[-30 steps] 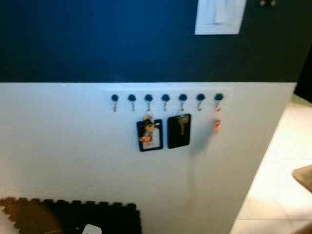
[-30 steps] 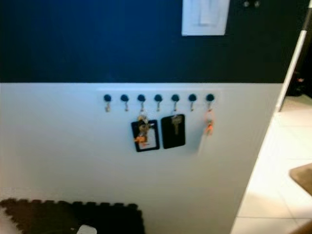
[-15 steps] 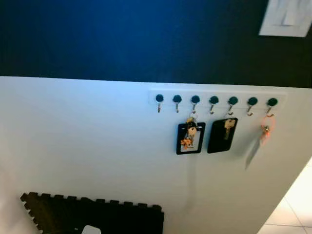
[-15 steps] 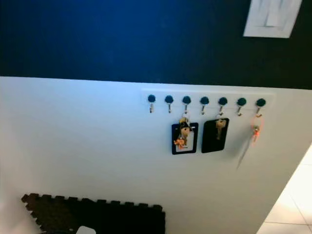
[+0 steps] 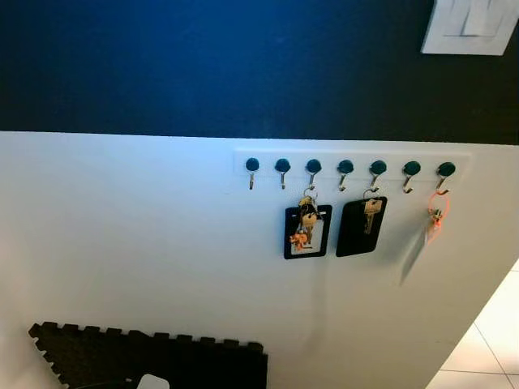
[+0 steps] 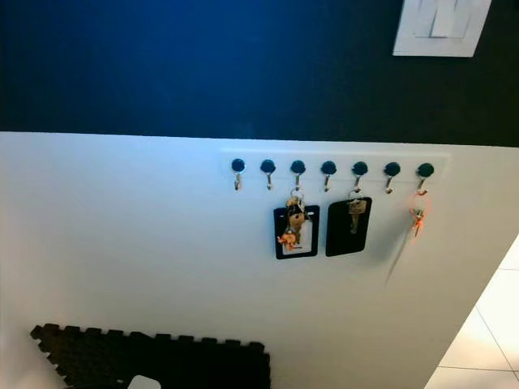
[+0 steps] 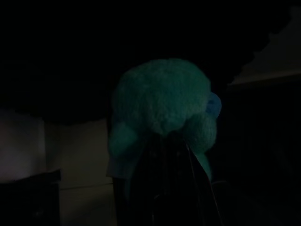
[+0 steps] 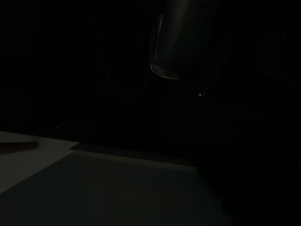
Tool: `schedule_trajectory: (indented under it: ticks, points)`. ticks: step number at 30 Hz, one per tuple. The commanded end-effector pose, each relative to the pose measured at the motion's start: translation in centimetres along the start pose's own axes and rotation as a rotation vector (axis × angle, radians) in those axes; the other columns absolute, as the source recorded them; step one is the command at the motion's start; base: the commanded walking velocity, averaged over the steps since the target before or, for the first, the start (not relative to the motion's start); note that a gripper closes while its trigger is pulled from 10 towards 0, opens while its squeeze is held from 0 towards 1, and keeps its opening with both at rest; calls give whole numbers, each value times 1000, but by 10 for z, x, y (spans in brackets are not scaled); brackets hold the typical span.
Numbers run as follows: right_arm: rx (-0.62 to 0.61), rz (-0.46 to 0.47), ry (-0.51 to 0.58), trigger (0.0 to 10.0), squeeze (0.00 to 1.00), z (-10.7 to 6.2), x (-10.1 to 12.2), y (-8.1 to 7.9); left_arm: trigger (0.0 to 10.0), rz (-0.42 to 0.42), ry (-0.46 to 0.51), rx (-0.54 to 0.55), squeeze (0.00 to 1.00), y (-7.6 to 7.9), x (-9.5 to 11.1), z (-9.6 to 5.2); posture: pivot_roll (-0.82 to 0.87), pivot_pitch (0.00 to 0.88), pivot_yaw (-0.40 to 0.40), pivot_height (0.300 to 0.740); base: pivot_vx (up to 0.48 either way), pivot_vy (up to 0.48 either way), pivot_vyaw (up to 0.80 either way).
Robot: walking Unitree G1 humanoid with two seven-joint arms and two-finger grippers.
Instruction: Hang keys on a hook
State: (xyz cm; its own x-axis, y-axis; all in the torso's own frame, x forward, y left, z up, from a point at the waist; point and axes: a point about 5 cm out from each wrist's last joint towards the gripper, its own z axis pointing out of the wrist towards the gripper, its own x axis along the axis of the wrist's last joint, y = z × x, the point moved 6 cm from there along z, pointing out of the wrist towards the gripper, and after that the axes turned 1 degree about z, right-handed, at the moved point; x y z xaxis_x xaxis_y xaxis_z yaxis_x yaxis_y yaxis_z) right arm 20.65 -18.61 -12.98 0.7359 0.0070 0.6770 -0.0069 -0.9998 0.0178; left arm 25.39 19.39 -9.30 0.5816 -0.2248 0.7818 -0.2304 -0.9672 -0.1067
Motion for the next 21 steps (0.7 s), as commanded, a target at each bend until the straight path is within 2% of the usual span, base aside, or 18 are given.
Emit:
schedule_trajectory:
  ticks: [1, 2, 4, 5, 7, 8, 10, 12, 16, 18, 19, 21]
  points:
    - [-10, 11, -16, 10000, 0, -2, -6, 2, 10000, 7, 20, -9, 0, -1, 1, -2, 56, 27, 30, 740, 0, 0, 0]
    - [-11, 11, -16, 10000, 0, -2, -6, 2, 10000, 5, 30, -12, 0, 0, 3, -2, 56, 27, 30, 740, 0, 0, 0]
    - [-14, 14, -16, 10000, 0, -2, -7, 4, 10000, -67, 157, -69, 0, 5, 26, -3, 45, 27, 37, 740, 0, 0, 0]
    - [-17, 16, -16, 10000, 0, -3, -8, 5, 10000, -68, 234, -128, 0, 11, 40, -7, 45, 28, 36, 740, 0, 0, 0]
    - [-18, 20, -12, 10000, 0, -3, -7, 5, 10000, -38, 370, -250, 0, 24, 64, -18, 50, 30, 31, 740, 0, 0, 0]
    - [-13, 19, -4, 10000, 0, -2, -5, 5, 10000, 7, 419, -306, 0, 30, 73, -24, 52, 32, 28, 740, 0, 0, 0]
    - [4, 8, 22, 10000, 0, 0, 3, 2, 10000, 66, 472, -392, 0, 39, 86, -33, 57, 33, 24, 740, 0, 0, 0]
    - [11, 3, 33, 10000, 0, 0, 6, 1, 10000, 75, 485, -416, 0, 41, 90, -36, 57, 33, 24, 740, 0, 0, 0]
    - [111, -7, 195, 10000, 0, 2, 47, -8, 10000, 172, 580, -555, 0, 49, 124, -59, 66, 38, 12, 740, 0, 0, 0]
    - [183, 8, 270, 10000, 0, 1, 65, -16, 10000, 202, 609, -606, 0, 54, 132, -68, 66, 38, 12, 740, 0, 0, 0]
    - [183, 8, 270, 10000, 0, 1, 65, -16, 10000, 202, 609, -606, 0, 54, 132, -68, 66, 38, 12, 740, 0, 0, 0]
    - [264, -34, 351, 10000, 0, -3, 84, -28, 10000, 228, 634, -673, 0, 60, 137, -78, 64, 36, 14, 740, 0, 0, 0]
